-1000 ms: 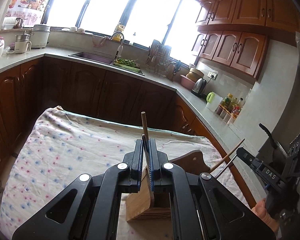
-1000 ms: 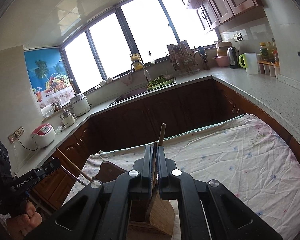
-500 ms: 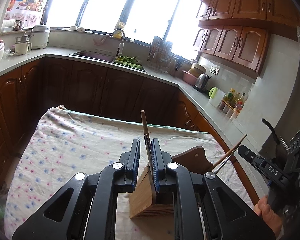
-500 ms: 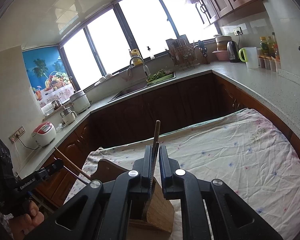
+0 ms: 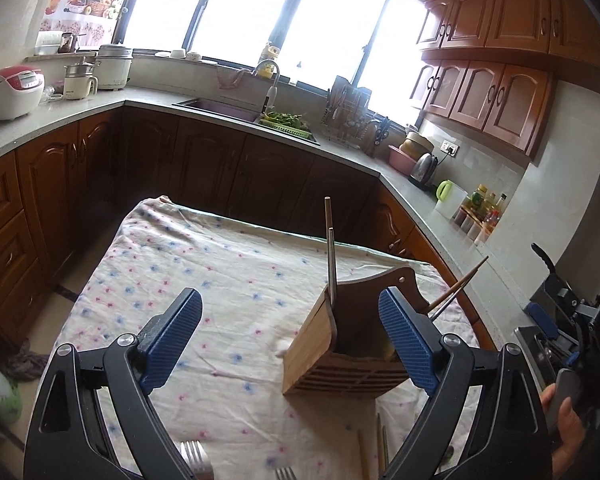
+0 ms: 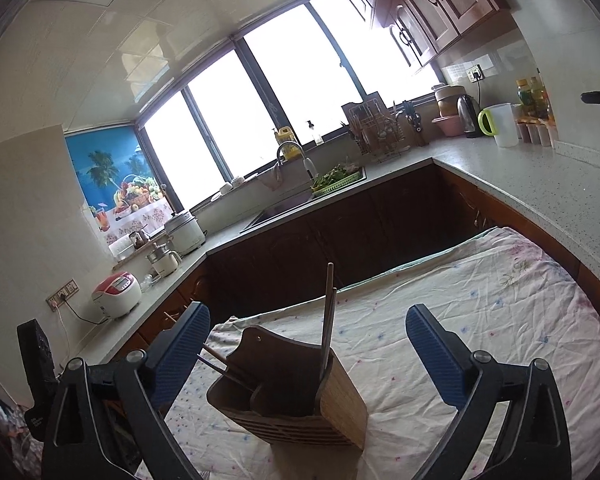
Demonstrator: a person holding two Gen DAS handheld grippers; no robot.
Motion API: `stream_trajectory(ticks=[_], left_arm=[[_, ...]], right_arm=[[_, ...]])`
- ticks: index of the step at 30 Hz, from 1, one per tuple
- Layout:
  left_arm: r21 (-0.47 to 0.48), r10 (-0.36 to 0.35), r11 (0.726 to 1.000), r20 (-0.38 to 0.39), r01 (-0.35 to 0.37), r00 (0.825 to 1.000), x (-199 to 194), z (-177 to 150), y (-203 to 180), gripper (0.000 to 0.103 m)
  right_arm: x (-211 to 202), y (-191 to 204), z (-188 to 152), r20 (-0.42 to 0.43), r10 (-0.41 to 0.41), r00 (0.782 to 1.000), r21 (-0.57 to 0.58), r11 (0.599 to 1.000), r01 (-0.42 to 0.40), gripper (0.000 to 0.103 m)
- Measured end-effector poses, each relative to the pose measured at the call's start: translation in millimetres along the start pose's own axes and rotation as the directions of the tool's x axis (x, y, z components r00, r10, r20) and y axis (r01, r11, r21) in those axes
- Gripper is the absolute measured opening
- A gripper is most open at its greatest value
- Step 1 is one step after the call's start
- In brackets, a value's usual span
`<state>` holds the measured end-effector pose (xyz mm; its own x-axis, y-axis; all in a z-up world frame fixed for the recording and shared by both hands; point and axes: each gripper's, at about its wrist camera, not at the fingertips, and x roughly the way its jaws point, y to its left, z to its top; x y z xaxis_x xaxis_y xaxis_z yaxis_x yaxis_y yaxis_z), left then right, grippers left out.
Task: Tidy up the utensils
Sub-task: 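Open the left tool and withdraw it from the holder, then move the left tool to another wooden chopstick and close on it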
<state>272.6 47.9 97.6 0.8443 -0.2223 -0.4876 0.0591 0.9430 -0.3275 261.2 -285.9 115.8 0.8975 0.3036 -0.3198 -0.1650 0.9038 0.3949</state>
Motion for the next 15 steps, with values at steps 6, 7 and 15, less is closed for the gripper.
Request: stream_trajectory(ticks=[6,7,15], left_arm=[[0.006,0.001,1.0,-0.014,-0.001,1.0,-26,-17,0,0.094],[0.005,0.0,1.0,-0.017,0.0,1.0,-29,-20,0,0.094],[-0.008,-0.009,1.0,-0.079,0.008,0.997,-47,-57,-4,0.094]], right_arm=[[-32,5,-5,-0.001,0.011,1.0,-0.014,1.0,-0.011,0.1],[-38,6,-7,-0.002,0.01,1.0,-0.02,1.0,-0.01,0.1],[-81,-2,-35,-0.025,-0.042,0.999,-0.036,0.998,0.042,0.1]])
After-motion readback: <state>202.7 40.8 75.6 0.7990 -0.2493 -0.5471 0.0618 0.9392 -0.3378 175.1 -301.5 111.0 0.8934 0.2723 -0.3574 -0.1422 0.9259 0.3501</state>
